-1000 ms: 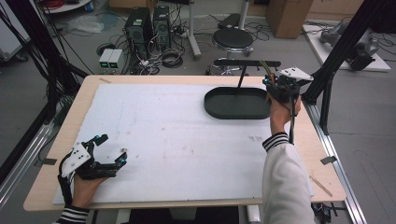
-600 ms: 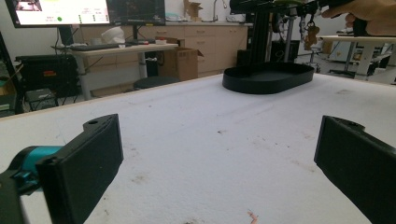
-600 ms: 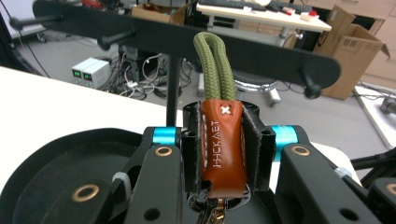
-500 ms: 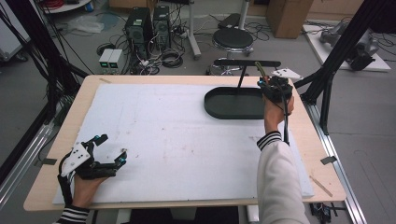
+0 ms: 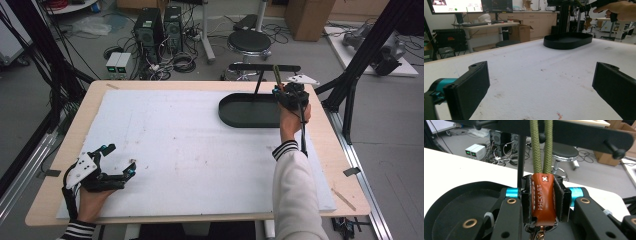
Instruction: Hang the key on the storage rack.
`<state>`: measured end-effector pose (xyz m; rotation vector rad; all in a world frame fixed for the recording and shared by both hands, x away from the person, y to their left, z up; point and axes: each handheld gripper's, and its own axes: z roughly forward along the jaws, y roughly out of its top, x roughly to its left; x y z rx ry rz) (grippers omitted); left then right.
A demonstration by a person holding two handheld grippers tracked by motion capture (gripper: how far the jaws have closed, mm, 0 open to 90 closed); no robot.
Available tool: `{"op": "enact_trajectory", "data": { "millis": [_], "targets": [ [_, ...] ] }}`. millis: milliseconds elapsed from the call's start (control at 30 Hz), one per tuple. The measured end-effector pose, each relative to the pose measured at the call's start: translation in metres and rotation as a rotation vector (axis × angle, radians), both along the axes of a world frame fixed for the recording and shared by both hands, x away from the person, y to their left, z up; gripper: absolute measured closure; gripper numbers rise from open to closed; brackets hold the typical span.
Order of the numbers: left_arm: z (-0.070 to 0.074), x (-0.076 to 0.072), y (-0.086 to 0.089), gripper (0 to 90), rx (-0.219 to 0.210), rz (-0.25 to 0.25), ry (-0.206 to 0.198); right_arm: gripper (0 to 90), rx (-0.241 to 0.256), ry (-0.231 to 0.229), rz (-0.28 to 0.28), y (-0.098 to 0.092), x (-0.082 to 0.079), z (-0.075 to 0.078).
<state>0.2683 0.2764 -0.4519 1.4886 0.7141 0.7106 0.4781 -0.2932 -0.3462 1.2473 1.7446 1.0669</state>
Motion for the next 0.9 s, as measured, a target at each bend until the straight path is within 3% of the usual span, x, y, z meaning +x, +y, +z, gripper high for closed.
{"op": "enact_trajectory", "data": {
  "millis": [233,800,833,867,900],
  "targets": [
    [0.000,0.000,0.000,1.7,0.001,0.000,0.003,72.0,0.015,0.050,0.002,0.003,0.007,-0.010],
    [0.000,0.000,0.000,1.7,0.003,0.004,0.001,71.4,0.063,0.070,0.005,0.000,0.015,-0.017],
    [0.000,0.000,0.000,1.7,0.004,0.004,0.001,59.7,0.052,0.076,0.021,0.000,0.016,-0.018],
    [0.000,0.000,0.000,1.7,0.004,0.004,0.001,59.7,0.052,0.076,0.021,0.000,0.016,-0.018],
    [0.000,0.000,0.000,1.7,0.005,0.004,0.001,24.4,0.014,0.055,0.004,0.001,0.018,-0.020]
  ]
}}
